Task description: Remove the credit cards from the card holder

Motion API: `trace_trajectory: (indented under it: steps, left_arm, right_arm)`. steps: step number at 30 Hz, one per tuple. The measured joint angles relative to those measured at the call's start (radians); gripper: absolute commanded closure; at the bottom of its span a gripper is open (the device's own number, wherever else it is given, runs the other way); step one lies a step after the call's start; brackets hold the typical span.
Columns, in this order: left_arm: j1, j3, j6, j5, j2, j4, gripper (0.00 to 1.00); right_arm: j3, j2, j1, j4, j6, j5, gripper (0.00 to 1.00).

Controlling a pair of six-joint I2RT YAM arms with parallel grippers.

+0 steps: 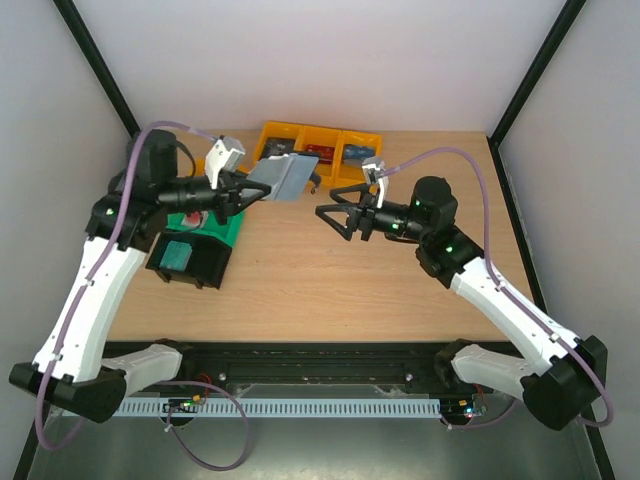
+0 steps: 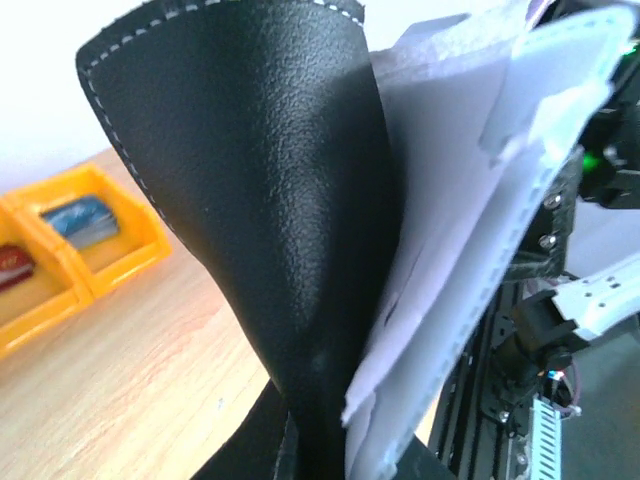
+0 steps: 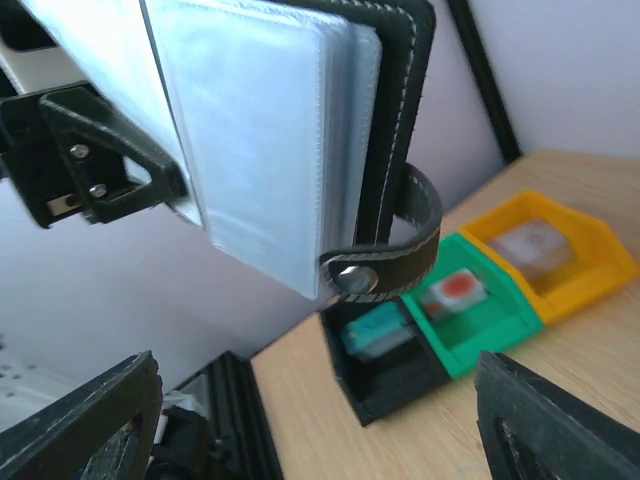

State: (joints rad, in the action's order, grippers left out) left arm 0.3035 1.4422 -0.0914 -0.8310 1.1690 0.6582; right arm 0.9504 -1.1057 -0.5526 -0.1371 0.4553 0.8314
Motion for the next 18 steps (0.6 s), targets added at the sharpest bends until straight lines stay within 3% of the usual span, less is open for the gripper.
trace_trajectory:
  steps: [11,18]
  left_arm:
    - [0.0,0.13,-0.062,-0.1,-0.033,0.151,0.98]
    - [-0.001,0.181,-0.086,-0.143,-0.023,0.2,0.98]
  right_arm:
    - [0.034,0.007,-0.074,-0.109,-0.037,0.058,0.05]
    - [0.054,0.0,-0.074,-0.13,-0.082,0.048,0.08]
